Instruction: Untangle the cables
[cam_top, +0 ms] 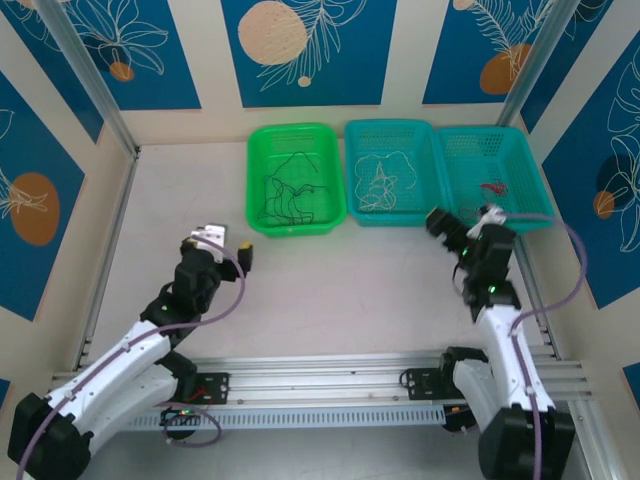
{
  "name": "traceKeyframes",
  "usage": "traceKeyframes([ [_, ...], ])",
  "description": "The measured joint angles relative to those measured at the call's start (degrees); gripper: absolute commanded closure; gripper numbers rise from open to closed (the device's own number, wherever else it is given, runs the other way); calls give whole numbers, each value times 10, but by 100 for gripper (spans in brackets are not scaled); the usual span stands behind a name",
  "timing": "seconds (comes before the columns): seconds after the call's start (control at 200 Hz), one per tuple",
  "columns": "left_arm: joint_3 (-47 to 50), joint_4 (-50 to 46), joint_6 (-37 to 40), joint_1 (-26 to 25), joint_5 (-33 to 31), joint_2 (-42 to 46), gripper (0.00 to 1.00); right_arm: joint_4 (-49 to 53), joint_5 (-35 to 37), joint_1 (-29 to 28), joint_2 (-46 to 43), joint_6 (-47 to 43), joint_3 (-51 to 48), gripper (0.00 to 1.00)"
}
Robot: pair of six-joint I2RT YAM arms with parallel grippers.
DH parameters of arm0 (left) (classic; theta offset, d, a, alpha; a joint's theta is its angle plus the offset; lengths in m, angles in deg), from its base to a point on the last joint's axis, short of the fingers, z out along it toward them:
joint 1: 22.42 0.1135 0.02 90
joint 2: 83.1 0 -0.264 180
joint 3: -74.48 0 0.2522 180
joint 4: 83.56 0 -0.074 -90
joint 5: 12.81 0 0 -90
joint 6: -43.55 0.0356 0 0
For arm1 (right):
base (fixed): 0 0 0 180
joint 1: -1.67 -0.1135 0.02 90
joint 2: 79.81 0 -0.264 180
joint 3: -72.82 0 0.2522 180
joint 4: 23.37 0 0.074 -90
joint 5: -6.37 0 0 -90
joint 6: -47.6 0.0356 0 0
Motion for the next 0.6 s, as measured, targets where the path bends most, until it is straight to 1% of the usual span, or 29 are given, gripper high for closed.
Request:
traceKeyframes([
  [0.055, 14, 16, 14, 24, -20, -2, 0, -33, 42, -28, -15, -31, -70, 1],
  [0.105, 26, 32, 27, 43, -37, -11, 0, -54, 68, -40, -6, -55, -104, 1],
  [0.18, 43, 73, 45, 72, -51, -43, 0, -90, 87, -47, 47, -91, -120, 1],
  [0.245, 56, 116, 56, 100, -50, -86, 0, -153, 93, -51, 114, -121, -118, 1],
  [0.36, 63, 205, 74, 147, -12, -198, 0, -270, 91, -63, 257, -171, -99, 1],
  [0.44, 62, 272, 80, 165, 22, -276, 0, -346, 84, -70, 342, -203, -77, 0],
  [0.465, 60, 288, 84, 169, 31, -299, 0, -388, 79, -71, 380, -212, -70, 0],
  [0.5, 54, 302, 89, 175, 42, -325, 0, -413, 75, -72, 417, -219, -57, 1],
  [0.545, 44, 321, 93, 183, 61, -358, 0, -403, 65, -70, 436, -224, -42, 1],
  [0.6, 31, 352, 94, 197, 85, -394, 0, -421, 54, -60, 441, -227, -40, 1],
])
